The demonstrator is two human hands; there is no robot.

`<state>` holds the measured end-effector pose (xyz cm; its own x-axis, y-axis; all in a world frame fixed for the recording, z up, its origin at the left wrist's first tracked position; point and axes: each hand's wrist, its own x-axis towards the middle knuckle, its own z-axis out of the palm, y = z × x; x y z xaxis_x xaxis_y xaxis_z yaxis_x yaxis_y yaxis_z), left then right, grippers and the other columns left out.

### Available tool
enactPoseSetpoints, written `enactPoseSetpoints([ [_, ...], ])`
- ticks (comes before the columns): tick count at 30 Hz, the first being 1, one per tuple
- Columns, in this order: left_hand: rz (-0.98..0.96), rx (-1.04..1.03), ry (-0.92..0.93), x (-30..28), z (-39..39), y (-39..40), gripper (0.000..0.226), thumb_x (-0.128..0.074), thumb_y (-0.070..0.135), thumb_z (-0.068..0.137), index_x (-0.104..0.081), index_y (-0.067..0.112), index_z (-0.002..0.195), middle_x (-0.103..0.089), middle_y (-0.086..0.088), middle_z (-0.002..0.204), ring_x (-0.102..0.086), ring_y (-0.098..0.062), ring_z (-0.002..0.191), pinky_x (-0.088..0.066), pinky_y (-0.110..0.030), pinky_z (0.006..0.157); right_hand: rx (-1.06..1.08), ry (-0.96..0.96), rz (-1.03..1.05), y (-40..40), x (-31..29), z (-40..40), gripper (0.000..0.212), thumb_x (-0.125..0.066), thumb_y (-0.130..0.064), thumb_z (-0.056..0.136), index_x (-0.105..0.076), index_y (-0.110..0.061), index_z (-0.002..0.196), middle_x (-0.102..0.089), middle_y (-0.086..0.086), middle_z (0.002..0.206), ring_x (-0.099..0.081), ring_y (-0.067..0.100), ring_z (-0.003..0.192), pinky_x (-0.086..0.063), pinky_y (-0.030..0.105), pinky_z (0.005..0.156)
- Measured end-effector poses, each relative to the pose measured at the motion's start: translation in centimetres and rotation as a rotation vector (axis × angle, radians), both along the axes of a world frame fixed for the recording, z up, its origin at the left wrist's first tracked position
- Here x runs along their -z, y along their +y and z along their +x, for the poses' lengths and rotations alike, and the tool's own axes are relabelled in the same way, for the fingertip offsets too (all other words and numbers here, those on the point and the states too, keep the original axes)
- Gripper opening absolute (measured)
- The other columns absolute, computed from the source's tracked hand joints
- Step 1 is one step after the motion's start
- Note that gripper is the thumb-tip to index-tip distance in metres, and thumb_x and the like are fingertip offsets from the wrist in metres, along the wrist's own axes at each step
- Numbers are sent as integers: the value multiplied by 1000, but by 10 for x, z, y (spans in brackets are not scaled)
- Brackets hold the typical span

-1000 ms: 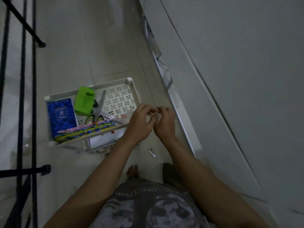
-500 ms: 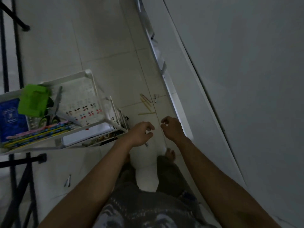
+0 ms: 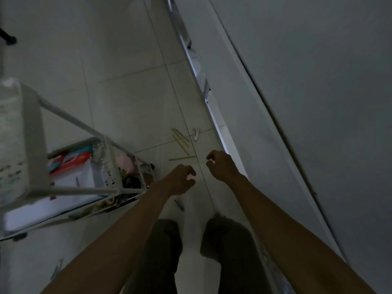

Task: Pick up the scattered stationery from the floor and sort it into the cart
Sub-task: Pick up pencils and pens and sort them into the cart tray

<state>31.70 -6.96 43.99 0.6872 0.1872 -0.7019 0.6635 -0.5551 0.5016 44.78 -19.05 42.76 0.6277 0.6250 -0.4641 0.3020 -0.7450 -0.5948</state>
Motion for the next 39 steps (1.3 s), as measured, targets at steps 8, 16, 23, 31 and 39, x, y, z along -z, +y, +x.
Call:
enactPoseSetpoints([
  [8, 65, 110, 173, 172, 54, 28, 37, -53, 29, 96, -48, 17, 131, -49, -8, 134, -53, -22, 116, -45, -32, 93, -39, -20, 24, 42, 160, 43, 16, -59, -17, 90, -65, -8, 103, -65, 11, 105, -62, 25, 94, -54, 38, 81],
  [16, 331, 310, 250, 318, 115, 69, 42, -52, 27, 97, -47, 9, 134, -47, -13, 137, -50, -27, 120, -44, -38, 99, -381, -211, -63, 96, 302, 89, 27, -57, -20, 93, -63, -3, 113, -60, 19, 122, -60, 30, 105, -50, 36, 87],
  [23, 636, 419, 243, 352, 135, 117, 38, -50, 16, 96, -47, -2, 130, -51, -18, 133, -55, -30, 116, -46, -40, 98, -616, -459, -279, 122, 350, 119, 36, -48, -25, 98, -55, -3, 126, -54, 19, 128, -57, 31, 109, -47, 35, 84],
  [31, 587, 457, 250, 360, 135, 114, 51, -60, 20, 93, -43, 7, 139, -45, -13, 140, -50, -27, 123, -43, -34, 97, -712, -465, -400, 101, 370, 111, 36, -51, -22, 97, -52, -6, 129, -53, 16, 127, -57, 28, 109, -49, 35, 86],
  [39, 631, 490, 160, 393, 135, 122, 78, -74, 26, 83, -31, 13, 146, -26, -15, 151, -38, -33, 133, -39, -40, 103, -697, -464, -403, 105, 391, 123, 34, -50, -26, 98, -52, -8, 126, -54, 14, 125, -57, 27, 107, -49, 35, 88],
])
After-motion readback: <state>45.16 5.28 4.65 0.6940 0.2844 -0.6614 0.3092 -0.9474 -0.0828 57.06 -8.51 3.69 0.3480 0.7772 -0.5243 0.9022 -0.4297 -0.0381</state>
